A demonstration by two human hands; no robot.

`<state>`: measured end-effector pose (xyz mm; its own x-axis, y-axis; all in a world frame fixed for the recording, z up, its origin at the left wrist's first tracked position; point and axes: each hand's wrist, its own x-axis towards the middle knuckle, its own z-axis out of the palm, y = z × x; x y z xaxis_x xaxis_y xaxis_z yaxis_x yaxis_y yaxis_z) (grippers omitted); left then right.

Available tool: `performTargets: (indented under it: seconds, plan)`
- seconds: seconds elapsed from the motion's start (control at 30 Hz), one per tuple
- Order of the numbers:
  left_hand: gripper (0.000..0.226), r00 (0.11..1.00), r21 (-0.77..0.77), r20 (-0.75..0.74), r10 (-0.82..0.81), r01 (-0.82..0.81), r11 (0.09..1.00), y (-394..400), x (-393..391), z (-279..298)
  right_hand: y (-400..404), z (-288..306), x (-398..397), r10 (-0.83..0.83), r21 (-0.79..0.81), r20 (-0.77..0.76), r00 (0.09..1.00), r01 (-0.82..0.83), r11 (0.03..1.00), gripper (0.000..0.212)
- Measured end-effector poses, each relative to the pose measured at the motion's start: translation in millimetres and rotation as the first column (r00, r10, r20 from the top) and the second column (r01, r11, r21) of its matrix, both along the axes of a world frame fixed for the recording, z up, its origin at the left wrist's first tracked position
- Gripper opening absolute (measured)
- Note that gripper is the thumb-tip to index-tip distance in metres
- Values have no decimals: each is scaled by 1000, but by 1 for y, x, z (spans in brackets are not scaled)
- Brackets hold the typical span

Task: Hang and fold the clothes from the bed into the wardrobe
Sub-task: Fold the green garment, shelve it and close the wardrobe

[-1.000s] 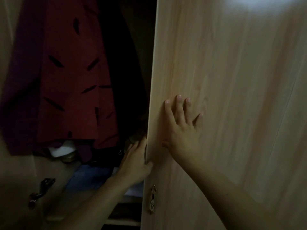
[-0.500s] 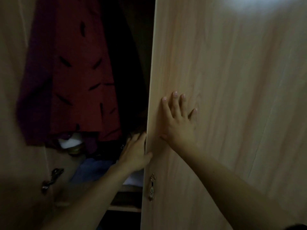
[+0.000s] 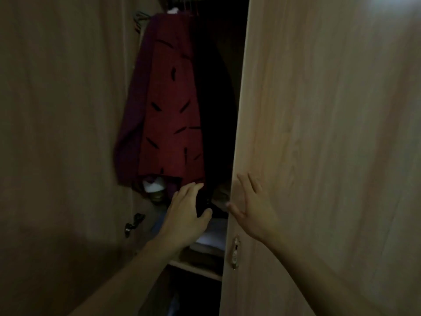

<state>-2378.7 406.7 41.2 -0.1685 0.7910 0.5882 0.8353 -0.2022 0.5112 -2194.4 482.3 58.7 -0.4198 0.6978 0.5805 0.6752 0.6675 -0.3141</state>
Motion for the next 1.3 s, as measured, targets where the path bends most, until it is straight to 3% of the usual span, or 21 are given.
performTargets:
  seconds: [0.3, 0.43, 0.87, 0.97, 1.07, 1.13, 1.3]
  plan:
    - [63, 931, 91, -185, 316, -304, 948, -115, -48, 9, -52, -33, -78, 283, -104, -187, 941, -305, 947, 79]
    - [65, 890, 133, -183, 417, -398, 908, -160, -86, 25, -85, -29, -126, 370, -108, -202, 907, -396, 912, 80]
    - [68, 889, 368, -171, 426, -343, 864, -241, -229, 31, -169, 8, -275, 387, 12, -123, 914, -389, 921, 82]
    - [81, 872, 416, -104, 479, -399, 817, -248, -269, 33, -186, 8, -307, 387, 23, -140, 911, -388, 921, 83]
    - [95, 935, 333, 67, 349, -351, 875, -241, -291, 26, -194, 3, -325, 364, 26, -118, 924, -363, 931, 84]
    - [94, 951, 290, 206, 231, -284, 914, -232, -296, 21, -196, 0, -331, 343, 41, -78, 936, -341, 939, 85]
    - [82, 947, 371, 302, 107, -220, 902, -223, -304, 14, -197, -6, -334, 331, 20, -10, 943, -331, 943, 88]
